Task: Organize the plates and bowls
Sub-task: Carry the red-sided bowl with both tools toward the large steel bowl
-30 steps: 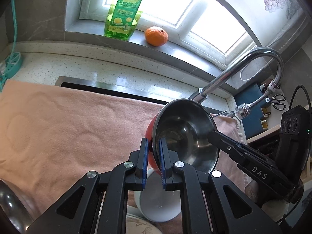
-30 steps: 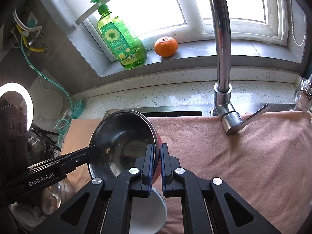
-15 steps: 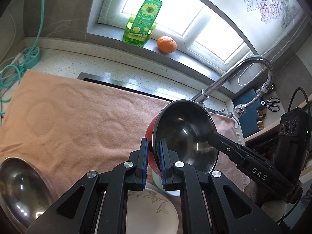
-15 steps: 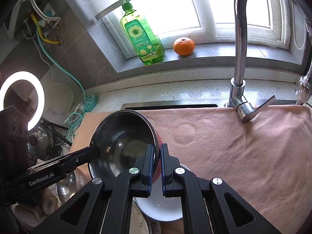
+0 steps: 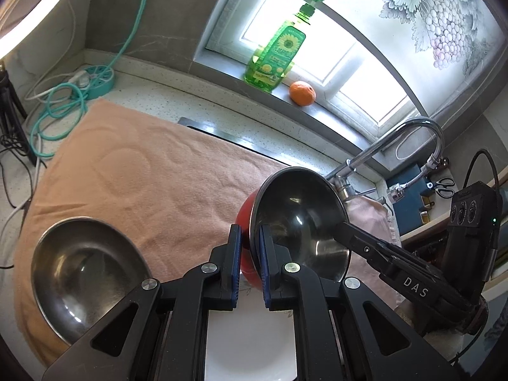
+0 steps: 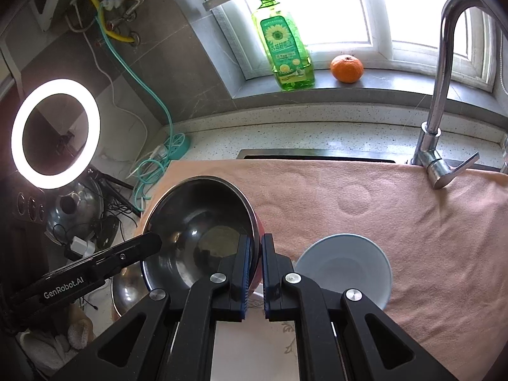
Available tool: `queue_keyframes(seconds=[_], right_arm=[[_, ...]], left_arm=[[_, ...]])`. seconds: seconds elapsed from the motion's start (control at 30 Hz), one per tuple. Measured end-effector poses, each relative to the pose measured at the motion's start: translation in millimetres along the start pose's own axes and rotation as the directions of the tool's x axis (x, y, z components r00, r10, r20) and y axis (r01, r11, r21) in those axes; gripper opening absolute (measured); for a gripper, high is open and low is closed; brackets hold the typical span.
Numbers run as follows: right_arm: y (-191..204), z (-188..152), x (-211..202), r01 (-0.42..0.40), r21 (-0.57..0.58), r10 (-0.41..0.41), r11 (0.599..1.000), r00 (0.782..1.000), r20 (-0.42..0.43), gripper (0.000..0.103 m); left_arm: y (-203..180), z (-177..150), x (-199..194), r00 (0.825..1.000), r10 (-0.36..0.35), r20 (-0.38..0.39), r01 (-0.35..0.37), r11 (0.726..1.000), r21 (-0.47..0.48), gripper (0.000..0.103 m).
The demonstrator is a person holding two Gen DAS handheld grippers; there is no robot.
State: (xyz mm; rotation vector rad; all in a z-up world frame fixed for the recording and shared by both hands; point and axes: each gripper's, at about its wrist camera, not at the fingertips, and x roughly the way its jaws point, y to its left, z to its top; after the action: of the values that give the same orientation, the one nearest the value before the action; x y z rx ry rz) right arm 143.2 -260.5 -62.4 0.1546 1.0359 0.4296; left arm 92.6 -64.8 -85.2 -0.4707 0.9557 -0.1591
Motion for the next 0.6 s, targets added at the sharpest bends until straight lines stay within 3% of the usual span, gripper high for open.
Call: queue_keyframes(seconds=[0.6], right_arm=[[92.6,-23.6,33.1,-0.067,-0.104,0.061,0.992,0.997,-0.056,0.007]], left_arm=[[75.7,-22.5,-52.1,0.996,0.077,0.041,-0.072,0.991,-0.112,0.009]])
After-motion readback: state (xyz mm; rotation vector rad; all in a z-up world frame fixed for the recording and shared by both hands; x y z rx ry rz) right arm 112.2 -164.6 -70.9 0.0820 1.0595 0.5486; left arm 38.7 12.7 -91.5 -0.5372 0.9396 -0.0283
